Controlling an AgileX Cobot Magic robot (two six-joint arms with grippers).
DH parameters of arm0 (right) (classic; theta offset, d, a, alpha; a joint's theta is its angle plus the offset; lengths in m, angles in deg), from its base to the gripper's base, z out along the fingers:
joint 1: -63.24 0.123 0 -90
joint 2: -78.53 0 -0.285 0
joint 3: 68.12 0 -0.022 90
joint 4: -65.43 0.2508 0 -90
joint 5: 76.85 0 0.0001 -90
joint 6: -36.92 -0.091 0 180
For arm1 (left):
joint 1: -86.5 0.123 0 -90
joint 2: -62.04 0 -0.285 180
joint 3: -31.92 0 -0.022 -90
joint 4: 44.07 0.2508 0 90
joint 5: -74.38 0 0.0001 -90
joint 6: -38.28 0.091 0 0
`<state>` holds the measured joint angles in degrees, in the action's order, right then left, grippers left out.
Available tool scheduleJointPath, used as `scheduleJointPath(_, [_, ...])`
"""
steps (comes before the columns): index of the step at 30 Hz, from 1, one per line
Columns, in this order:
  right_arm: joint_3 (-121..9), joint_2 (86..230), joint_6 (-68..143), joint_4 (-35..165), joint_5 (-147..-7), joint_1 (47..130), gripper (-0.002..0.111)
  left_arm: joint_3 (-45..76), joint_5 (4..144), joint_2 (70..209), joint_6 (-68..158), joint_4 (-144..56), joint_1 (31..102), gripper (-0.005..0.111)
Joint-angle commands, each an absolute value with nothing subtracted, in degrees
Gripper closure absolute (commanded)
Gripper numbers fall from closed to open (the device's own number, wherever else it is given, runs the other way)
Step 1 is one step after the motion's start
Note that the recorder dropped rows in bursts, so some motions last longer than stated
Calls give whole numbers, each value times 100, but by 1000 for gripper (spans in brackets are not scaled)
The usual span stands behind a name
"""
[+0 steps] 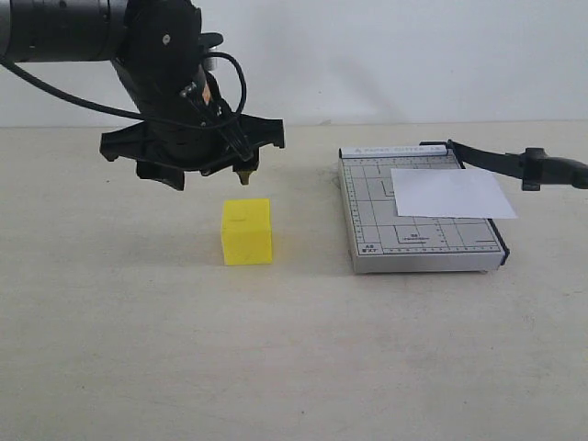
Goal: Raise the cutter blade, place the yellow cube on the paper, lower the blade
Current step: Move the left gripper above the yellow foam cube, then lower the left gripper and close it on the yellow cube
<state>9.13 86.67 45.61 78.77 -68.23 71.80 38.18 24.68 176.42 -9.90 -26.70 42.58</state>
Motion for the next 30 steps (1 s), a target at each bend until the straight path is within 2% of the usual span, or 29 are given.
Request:
scheduleJointPath(1, [910, 8631, 4591, 7834, -6848, 7183, 108, 3809, 2614, 17649, -1019, -2626, 4279, 21])
scheduleJointPath(6, [910, 8631, 4591, 7834, -6848, 7183, 108, 3809, 2970, 17819, -1019, -2690, 4279, -2])
scheduleJointPath(14, [910, 8631, 4591, 7834, -6848, 7183, 108, 3822, 3427, 18400, -1019, -2886, 4279, -2])
scheduleJointPath(30, [910, 8631, 4591, 7834, -6848, 7183, 108, 4207, 3138, 18747, -739, -2561, 4466, -2])
